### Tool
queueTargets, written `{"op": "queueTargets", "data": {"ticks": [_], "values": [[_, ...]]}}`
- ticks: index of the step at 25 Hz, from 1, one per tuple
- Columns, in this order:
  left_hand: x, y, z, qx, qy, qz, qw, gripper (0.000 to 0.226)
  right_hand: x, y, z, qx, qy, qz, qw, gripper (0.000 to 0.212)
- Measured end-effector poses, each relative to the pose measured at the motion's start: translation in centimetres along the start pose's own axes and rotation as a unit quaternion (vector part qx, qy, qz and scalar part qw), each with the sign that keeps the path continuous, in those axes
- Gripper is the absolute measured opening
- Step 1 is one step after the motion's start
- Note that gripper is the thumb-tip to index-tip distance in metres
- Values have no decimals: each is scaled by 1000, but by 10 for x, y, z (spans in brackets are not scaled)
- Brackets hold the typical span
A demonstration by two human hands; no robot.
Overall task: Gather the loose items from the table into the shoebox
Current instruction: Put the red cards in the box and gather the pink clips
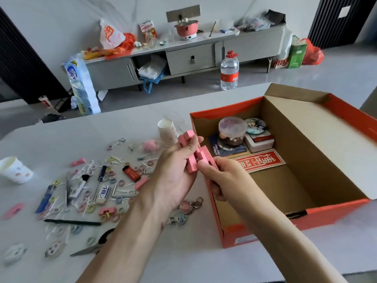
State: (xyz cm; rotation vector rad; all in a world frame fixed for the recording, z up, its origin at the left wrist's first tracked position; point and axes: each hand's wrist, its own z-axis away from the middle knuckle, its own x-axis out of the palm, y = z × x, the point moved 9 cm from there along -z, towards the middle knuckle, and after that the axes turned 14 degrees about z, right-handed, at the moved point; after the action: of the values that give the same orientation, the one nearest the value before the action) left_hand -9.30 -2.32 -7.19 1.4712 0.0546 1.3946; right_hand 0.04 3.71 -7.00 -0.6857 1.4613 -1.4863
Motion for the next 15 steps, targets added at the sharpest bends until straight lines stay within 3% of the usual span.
{"op": "queueTargets", "data": {"ticks": [6, 9, 15], "values": [[-25, 7, -9, 47, -5, -56, 997, 12, -28, 4, -6, -37, 93, 150, 984, 12], [-31, 6, -16, 31, -7, -52, 998, 39, -24, 4, -12, -47, 82, 159, 983, 10], [-22, 16, -20, 64, -11, 4, 998, 22, -23, -2, -11, -50, 91, 134, 986, 9]]}}
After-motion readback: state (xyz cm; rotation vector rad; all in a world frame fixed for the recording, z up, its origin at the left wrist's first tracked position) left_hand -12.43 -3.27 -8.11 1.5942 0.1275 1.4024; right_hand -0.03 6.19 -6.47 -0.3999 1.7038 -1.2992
